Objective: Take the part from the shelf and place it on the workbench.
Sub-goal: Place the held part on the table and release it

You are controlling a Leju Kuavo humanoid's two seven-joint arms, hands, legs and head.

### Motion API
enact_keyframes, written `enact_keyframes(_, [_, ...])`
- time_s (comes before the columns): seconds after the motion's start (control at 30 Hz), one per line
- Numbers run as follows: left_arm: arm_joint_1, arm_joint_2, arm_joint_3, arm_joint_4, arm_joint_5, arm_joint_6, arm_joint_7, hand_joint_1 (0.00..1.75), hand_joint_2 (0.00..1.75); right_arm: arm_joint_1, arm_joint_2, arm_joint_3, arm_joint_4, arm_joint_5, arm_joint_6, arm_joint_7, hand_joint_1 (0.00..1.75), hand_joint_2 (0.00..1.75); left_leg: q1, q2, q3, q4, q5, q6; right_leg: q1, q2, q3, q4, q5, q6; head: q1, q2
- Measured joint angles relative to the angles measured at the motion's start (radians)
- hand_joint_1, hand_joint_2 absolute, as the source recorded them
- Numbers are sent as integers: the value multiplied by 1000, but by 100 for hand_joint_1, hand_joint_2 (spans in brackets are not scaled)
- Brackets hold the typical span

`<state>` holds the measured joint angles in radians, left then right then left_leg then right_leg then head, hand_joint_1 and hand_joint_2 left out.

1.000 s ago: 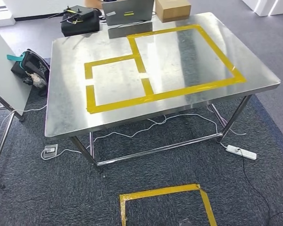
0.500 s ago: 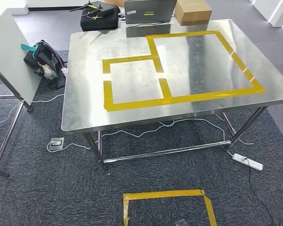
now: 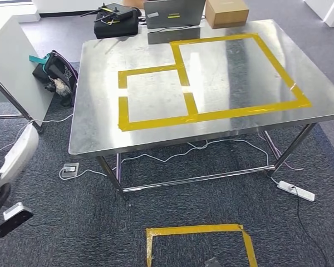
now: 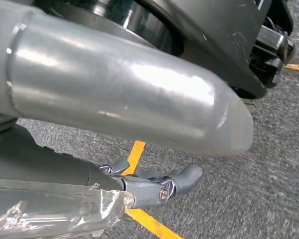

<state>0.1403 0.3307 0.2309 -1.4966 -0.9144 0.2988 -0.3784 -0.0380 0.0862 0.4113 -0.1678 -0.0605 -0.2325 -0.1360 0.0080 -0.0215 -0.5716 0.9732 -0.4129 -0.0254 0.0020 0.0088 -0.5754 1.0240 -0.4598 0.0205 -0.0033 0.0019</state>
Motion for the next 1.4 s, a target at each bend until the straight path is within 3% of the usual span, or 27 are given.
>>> enact_keyframes(0.17, [-129,15,-156,38,11,3,28,175,175,2,0,5,0,-1,19,20,0,0,-1,0,-3,0,2,-5,-1,0,-1,0,3,-1,1,0])
enact_keyframes(0.33, [-232,11,-262,89,15,6,34,175,175,6,0,7,0,-4,31,36,0,0,-3,0,-5,2,3,-3,-4,1,-3,-3,8,3,0,0])
enact_keyframes(0.6, [-402,-45,-462,152,24,-7,63,175,175,6,0,11,0,1,40,42,0,0,-7,0,-9,2,6,0,-7,1,-4,-7,12,8,1,0])
enact_keyframes(0.73, [-460,-69,-546,177,75,-59,5,175,175,7,0,18,0,14,41,42,0,0,-8,0,-9,2,6,1,-9,1,-5,-7,13,9,0,0])
enact_keyframes(0.93, [-504,-109,-645,196,163,-134,-76,175,175,8,3,35,0,28,40,43,0,0,-9,1,-10,2,6,2,-10,2,-5,-7,13,9,1,0])
enact_keyframes(1.13, [-519,-140,-696,202,185,-154,-86,175,175,8,9,45,0,31,40,44,0,0,-9,1,-10,2,5,3,-10,2,-5,-7,13,9,1,0])
enact_keyframes(1.4, [-508,-147,-735,205,236,-188,-103,175,175,8,13,67,0,63,47,32,0,0,-11,1,-11,5,3,7,-12,1,-5,-9,13,11,0,0])
